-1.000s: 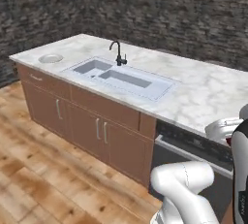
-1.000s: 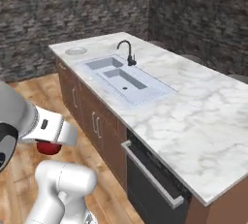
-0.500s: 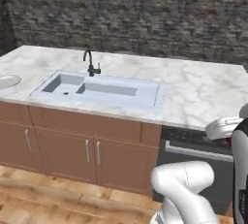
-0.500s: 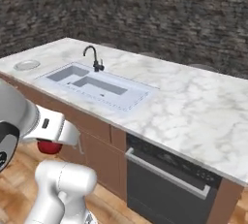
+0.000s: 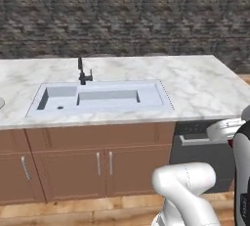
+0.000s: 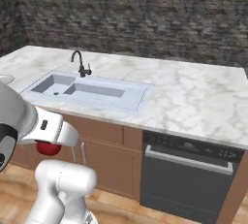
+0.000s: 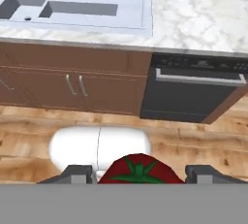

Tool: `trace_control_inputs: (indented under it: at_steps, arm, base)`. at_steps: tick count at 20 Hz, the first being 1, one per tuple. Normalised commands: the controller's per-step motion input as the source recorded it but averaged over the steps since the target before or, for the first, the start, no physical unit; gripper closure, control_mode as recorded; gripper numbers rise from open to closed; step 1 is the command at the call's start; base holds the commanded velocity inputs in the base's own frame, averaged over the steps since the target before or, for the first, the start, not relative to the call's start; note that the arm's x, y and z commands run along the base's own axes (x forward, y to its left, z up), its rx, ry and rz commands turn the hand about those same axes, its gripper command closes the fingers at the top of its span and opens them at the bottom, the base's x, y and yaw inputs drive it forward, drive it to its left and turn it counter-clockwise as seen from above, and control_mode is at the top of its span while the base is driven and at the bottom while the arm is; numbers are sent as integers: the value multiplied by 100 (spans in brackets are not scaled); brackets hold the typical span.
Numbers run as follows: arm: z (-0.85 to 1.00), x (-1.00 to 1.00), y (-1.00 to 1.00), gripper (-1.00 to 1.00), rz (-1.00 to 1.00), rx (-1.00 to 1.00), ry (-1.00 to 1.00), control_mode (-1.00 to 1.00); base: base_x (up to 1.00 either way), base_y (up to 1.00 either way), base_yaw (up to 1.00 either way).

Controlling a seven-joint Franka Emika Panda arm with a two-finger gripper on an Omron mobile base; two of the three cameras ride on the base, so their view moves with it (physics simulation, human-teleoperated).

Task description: Pick tomato from the fridge and place it on the plate on the counter.

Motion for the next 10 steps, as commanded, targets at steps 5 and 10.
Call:
trace_control_inputs:
  at_steps: [5,10]
  arm:
    - [0,0,0,100,0,0,0,100]
    - [0,0,0,100,0,0,0,100]
  base:
    - [11,100,-48]
    - [25,100,-26]
